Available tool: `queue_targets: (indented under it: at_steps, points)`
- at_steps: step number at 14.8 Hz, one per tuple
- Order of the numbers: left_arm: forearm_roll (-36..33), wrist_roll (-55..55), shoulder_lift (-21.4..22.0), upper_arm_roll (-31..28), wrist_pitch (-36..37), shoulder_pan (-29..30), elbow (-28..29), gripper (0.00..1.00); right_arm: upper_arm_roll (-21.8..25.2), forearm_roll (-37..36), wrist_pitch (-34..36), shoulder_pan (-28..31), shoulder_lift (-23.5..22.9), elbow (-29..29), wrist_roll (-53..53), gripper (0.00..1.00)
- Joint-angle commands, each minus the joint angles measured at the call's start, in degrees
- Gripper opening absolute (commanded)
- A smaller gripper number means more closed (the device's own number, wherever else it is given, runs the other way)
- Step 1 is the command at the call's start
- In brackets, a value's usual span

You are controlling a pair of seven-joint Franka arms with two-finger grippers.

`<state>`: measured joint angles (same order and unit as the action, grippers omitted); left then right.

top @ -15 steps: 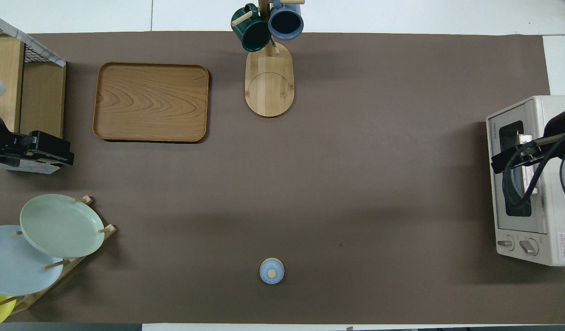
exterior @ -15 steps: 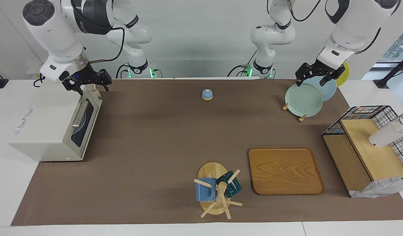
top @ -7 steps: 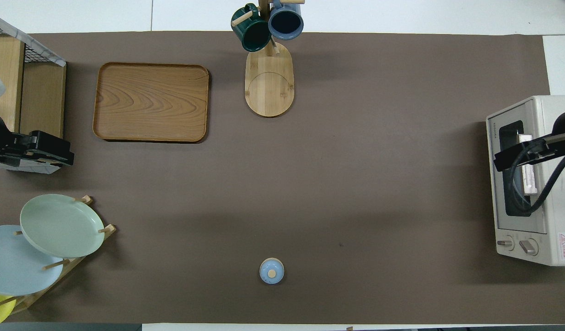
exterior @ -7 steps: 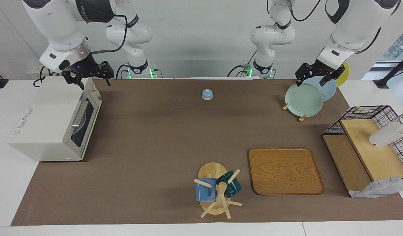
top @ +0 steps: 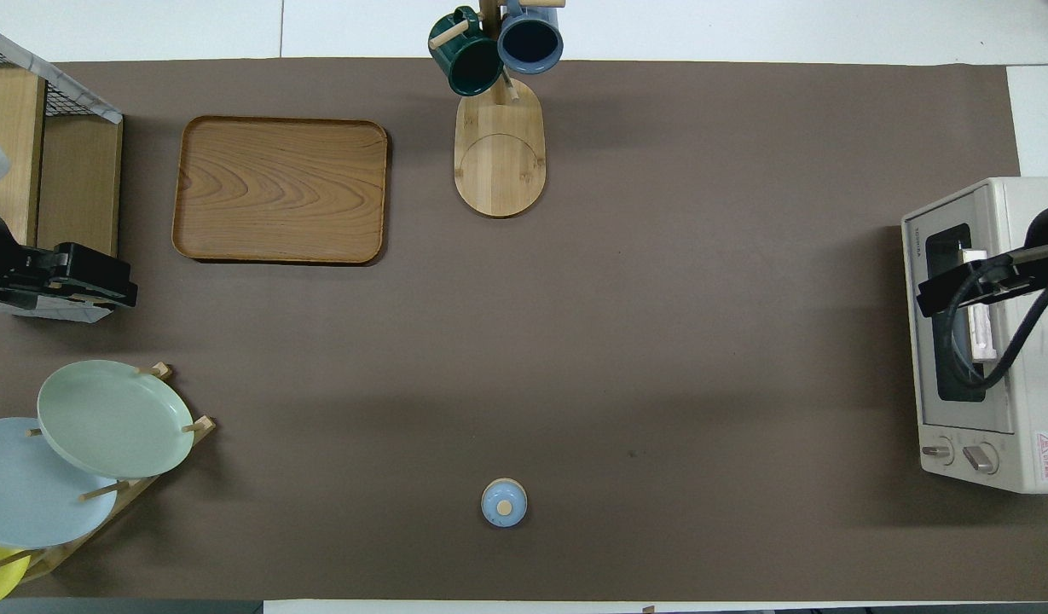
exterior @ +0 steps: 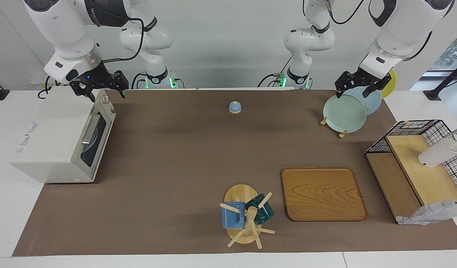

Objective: Put eggplant into oven

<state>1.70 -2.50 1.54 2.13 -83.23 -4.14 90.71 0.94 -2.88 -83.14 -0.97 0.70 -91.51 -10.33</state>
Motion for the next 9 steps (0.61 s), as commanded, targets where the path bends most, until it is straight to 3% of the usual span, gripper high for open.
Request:
queue_targets:
  at_steps: [1,9]
  points:
    - [0.3,0.0,1.3,-0.1,-0.4,0.3,1.0,1.0,-0.1,1.8,0.6,2.6,0.0,0.4,0.9,1.0]
    - [0.3,0.0,1.3,-0.1,-0.4,0.3,1.0,1.0,-0.7,2.0,-2.2,2.0,-0.4,0.9,3.6,1.0]
